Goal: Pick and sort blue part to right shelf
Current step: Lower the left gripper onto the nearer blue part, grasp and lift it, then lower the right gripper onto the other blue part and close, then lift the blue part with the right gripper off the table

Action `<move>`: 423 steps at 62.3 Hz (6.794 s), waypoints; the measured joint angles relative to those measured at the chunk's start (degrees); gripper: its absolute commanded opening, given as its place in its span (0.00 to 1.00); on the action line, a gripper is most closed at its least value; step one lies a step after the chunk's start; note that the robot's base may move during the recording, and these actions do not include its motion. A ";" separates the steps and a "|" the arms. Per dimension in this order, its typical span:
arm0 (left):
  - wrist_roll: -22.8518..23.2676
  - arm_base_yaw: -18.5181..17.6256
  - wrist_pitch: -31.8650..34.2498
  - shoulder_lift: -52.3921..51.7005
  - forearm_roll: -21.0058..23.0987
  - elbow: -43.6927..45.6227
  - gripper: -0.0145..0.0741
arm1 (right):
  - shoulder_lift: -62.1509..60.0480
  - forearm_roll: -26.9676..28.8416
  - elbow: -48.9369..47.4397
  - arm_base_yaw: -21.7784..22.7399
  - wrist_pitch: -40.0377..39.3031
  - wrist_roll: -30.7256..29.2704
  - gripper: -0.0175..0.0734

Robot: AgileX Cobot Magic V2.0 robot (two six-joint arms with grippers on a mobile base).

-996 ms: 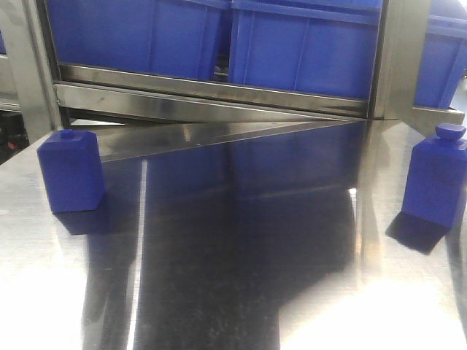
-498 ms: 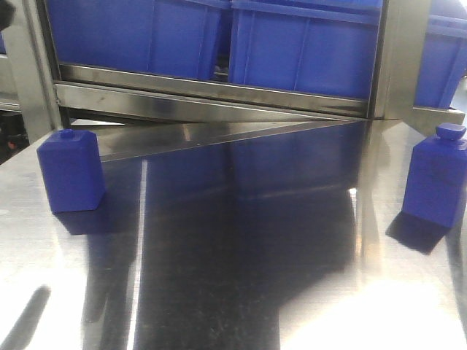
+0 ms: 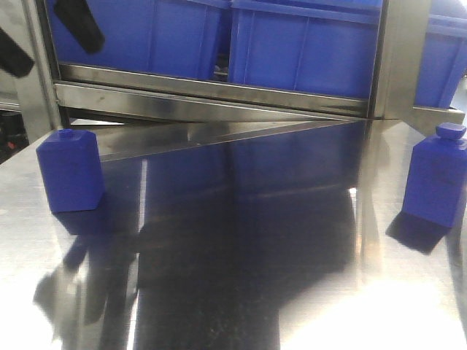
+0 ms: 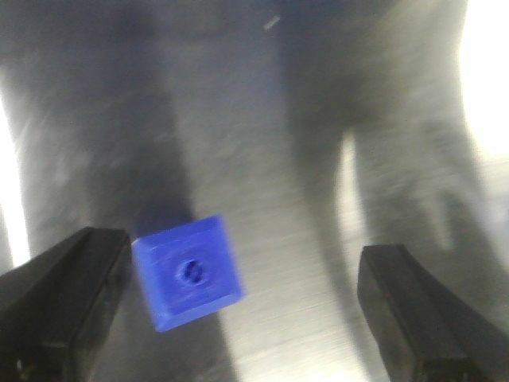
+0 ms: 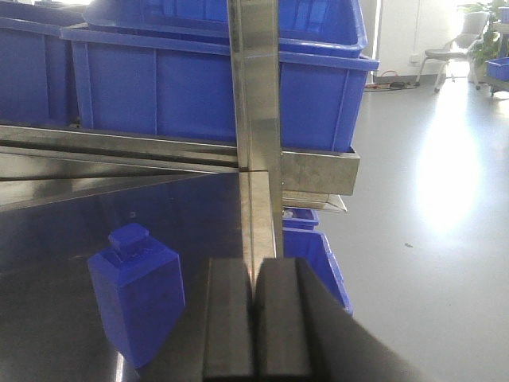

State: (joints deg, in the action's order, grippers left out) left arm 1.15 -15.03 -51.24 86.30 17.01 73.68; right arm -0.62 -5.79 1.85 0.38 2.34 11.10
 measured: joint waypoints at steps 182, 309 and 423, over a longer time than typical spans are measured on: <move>-3.91 -2.51 21.57 -44.99 -8.86 -35.29 0.61 | 30.43 1.56 -39.14 0.00 28.06 -1.11 0.79; -3.99 -2.51 23.36 -55.13 -14.51 -39.39 0.52 | 101.27 18.80 -75.22 -5.43 61.27 -46.33 0.47; 11.54 -2.51 13.99 -86.58 -30.90 -48.49 0.52 | 4.44 24.54 -33.23 -5.43 34.78 -31.05 0.41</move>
State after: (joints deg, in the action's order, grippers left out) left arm 12.69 -17.55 -37.25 -0.28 -13.88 25.19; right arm 3.81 18.74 -31.38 -5.06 37.12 -19.95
